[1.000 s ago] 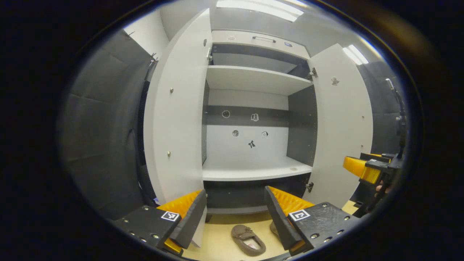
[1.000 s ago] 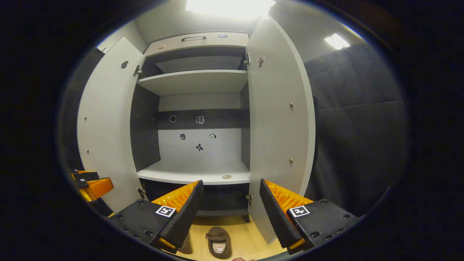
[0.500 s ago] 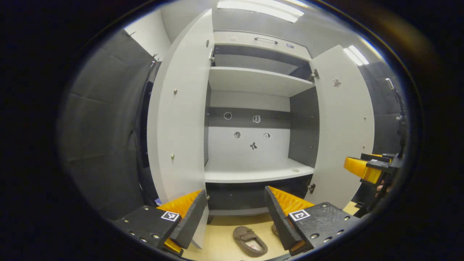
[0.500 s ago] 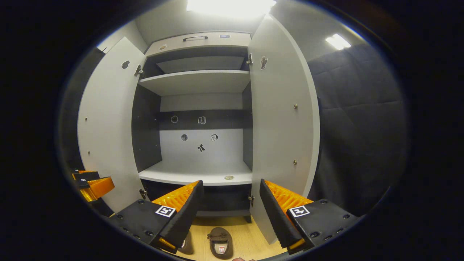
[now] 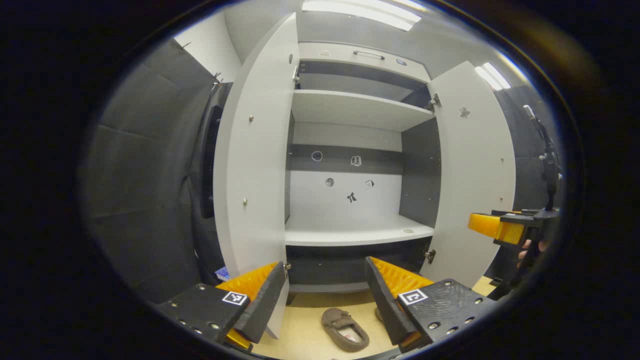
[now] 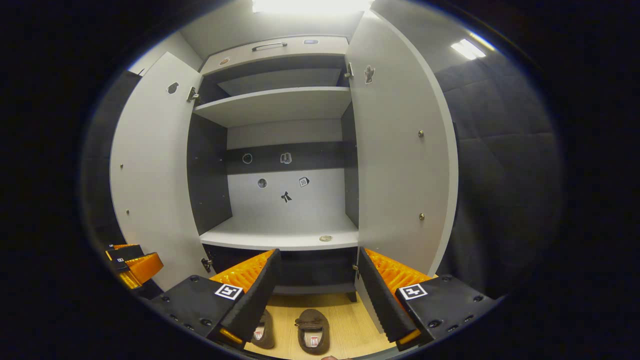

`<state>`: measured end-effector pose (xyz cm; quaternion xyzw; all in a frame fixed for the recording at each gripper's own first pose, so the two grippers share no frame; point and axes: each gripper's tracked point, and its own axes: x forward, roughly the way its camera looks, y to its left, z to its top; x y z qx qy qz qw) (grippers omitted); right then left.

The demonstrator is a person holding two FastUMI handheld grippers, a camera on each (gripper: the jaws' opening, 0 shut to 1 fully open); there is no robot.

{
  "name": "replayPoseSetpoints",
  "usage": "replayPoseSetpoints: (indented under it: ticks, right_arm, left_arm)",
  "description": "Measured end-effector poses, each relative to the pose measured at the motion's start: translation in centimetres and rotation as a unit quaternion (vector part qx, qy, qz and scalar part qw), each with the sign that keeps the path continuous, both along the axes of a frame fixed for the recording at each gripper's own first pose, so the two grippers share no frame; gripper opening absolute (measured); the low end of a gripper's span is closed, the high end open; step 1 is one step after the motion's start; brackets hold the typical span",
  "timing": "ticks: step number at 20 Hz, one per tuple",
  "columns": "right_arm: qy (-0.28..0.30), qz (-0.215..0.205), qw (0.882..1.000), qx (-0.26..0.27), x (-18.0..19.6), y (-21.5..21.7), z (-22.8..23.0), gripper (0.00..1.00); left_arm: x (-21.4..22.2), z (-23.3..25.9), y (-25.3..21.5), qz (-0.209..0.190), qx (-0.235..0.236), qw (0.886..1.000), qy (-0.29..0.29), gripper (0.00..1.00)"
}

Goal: Grab one shoe with the right hand and put it into the shoe cabinet, grab the other shoe with the left hand and put it into the shoe cabinet; then close the right door with the right hand and the left door with the left hand.

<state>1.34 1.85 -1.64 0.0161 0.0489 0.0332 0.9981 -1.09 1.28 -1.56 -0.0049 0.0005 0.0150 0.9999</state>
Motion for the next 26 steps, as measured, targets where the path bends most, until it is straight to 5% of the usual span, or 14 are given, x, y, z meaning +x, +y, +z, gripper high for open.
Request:
replayPoseSetpoints:
  ticks: [9,15,17,18,21,26]
  right_arm:
    - [0.109,0.065,0.992,0.024,0.9,4.4,-8.3,0.95]
    - [0.214,0.097,0.97,0.068,0.3,7.5,-16.3,0.98]
    - [0.245,0.112,0.96,0.079,0.0,8.5,-18.6,0.98]
    - [0.255,0.12,0.957,0.076,-0.2,8.8,-19.6,0.93]
    - [0.282,0.128,0.95,0.049,0.6,9.2,-23.5,0.98]
    - [0.303,0.126,0.945,0.005,2.3,8.9,-29.6,0.98]
  left_arm:
    - [-0.5,-2.3,0.4,-0.002,0.005,0.999,0.033,0.93]
    - [-0.7,-4.2,-0.8,-0.024,0.004,0.998,0.06,0.98]
    - [-0.8,-4.7,-0.9,-0.028,0.009,0.997,0.066,0.88]
    - [-0.8,-5.0,-0.9,-0.029,0.01,0.997,0.07,0.88]
    - [-0.9,-6.1,-1.3,-0.033,0.006,0.996,0.086,0.98]
    - [-0.8,-7.3,-2.0,-0.041,0.016,0.994,0.1,0.93]
